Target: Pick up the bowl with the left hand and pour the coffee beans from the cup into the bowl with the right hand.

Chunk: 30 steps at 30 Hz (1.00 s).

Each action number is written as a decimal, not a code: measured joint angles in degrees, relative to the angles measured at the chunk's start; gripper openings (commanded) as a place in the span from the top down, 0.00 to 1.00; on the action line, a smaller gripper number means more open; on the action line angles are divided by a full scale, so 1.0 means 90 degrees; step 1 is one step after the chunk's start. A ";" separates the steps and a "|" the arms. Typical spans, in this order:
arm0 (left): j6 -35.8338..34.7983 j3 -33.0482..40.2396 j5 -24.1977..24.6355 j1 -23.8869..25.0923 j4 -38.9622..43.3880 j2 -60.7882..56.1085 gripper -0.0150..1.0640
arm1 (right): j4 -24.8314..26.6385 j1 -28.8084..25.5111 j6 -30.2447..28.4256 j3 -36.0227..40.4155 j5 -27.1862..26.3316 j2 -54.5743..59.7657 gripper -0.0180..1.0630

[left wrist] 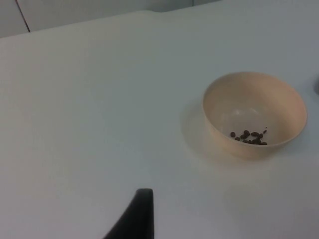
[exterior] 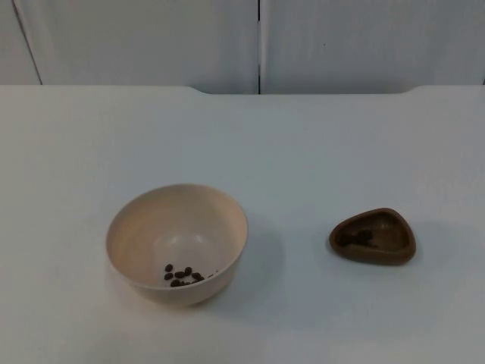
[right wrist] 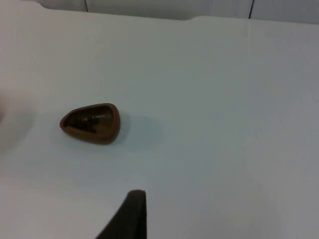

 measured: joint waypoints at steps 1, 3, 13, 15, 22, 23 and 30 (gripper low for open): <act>0.0000 0.0000 0.0000 0.0000 0.0000 0.0000 0.01 | 0.0000 0.0000 0.0000 0.0000 0.0000 0.0000 0.01; 0.0000 0.0000 0.0000 0.0000 0.0011 0.0000 0.01 | 0.0000 0.0000 0.0000 0.0000 0.0000 0.0000 0.01; 0.0000 0.0000 0.0000 0.0000 0.0011 0.0000 0.01 | 0.0000 0.0000 0.0000 0.0000 0.0000 0.0000 0.01; 0.0000 0.0000 0.0000 0.0000 0.0011 0.0000 0.01 | 0.0000 0.0000 0.0000 0.0000 0.0000 0.0000 0.01; 0.0000 0.0000 0.0000 0.0000 0.0011 0.0000 0.01 | 0.0000 0.0000 0.0000 0.0000 0.0000 0.0000 0.01; 0.0000 0.0000 0.0000 0.0008 0.0011 0.0000 0.01 | 0.0000 0.0000 0.0000 0.0000 0.0000 0.0000 0.01; 0.0000 0.0000 0.0000 0.0554 0.0011 0.0000 0.01 | 0.0000 0.0000 0.0000 0.0000 0.0000 0.0000 0.01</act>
